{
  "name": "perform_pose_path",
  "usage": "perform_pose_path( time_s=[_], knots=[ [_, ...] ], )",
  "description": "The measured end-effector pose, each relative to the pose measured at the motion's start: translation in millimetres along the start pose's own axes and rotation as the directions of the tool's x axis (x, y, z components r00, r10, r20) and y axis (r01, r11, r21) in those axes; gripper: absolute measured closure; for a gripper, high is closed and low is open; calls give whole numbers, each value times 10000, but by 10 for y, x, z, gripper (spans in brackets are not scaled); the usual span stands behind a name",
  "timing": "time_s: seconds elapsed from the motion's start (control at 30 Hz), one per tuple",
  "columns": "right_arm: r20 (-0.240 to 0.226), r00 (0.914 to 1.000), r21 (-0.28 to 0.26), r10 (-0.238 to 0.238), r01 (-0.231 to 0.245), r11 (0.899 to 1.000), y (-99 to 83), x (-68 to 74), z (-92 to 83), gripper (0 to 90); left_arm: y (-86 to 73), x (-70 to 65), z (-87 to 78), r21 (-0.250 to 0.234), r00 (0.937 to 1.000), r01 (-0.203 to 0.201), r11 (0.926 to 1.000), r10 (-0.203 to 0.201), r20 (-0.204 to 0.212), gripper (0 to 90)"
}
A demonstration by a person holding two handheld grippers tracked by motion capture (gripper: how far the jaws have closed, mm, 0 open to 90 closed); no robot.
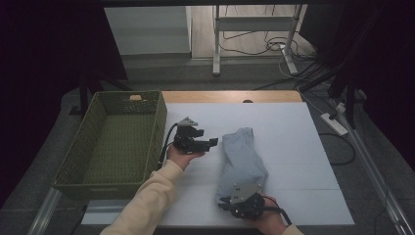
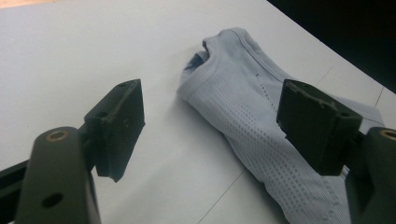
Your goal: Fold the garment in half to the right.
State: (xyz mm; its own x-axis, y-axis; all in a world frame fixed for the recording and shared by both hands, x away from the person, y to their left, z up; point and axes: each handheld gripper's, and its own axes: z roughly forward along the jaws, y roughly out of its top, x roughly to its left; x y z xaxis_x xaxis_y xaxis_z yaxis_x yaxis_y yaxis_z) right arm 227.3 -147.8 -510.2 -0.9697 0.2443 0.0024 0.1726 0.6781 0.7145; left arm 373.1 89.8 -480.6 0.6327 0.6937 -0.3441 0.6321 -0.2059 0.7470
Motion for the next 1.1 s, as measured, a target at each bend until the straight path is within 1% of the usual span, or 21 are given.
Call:
perform_pose_path(
  time_s=[0.17,0.23,0.37,0.43,0.5,0.57,0.6,0.67,0.73,0.8,0.83,0.9,0.93,0.97,1.03,1.07,1.1],
  knots=[
    [-357,9993,-66,-64,61,10000,-5,40,-24,795,0,6,-4,-1,10000,6,10000,-6,2,238],
    [-566,9984,-117,-52,45,9999,-12,59,-43,795,-1,8,-5,-3,10000,10,10000,-10,1,238],
    [-762,9970,-78,-160,155,9999,-35,97,-78,794,-2,9,-2,17,10000,26,10000,-26,2,238],
    [-806,9967,-112,-16,7,9999,-49,92,-93,786,-3,6,6,49,10000,-2,10000,2,-5,238],
    [-840,9965,-255,36,-58,9997,-59,82,-105,738,-4,1,16,45,10000,-12,10000,12,7,238],
    [-893,9959,-534,173,-222,9983,-56,88,-139,616,-4,2,24,50,10000,-11,10000,11,0,238],
    [-844,9961,-715,264,-325,9969,-50,86,-173,590,-5,5,29,59,10000,3,10000,-3,-4,238],
    [-720,9960,-1211,525,-609,9908,-44,55,-278,557,-7,13,45,87,10000,24,10000,-24,-25,238],
    [-592,9931,-1780,1015,-1106,9778,-59,-7,-401,515,-10,20,72,127,10000,48,9999,-47,-46,239],
    [-157,9893,-2030,1451,-1453,9683,-97,-75,-515,493,-12,15,110,200,10000,40,9998,-38,-58,240],
    [24,9859,-2167,1672,-1628,9626,-125,-111,-566,485,-10,12,131,253,10000,13,9997,-12,-53,240],
    [319,9760,-2339,2153,-2022,9510,-187,-186,-653,470,-2,10,175,306,10000,16,9995,-15,-26,240],
    [463,9714,-2365,2330,-2160,9473,-216,-217,-689,462,5,9,197,329,10000,11,9995,-11,4,240],
    [606,9671,-2400,2471,-2262,9441,-245,-243,-718,458,13,6,218,337,10000,1,9994,-1,10,240],
    [893,9587,-2370,2701,-2429,9406,-298,-290,-762,447,26,7,258,358,10000,-10,9994,8,63,241],
    [977,9541,-2386,2831,-2537,9374,-321,-309,-779,445,32,5,279,389,10000,-19,9992,16,80,241],
    [1028,9514,-2400,2903,-2595,9355,-339,-327,-796,444,36,7,296,439,9999,-66,9990,62,84,241]
  ],
)
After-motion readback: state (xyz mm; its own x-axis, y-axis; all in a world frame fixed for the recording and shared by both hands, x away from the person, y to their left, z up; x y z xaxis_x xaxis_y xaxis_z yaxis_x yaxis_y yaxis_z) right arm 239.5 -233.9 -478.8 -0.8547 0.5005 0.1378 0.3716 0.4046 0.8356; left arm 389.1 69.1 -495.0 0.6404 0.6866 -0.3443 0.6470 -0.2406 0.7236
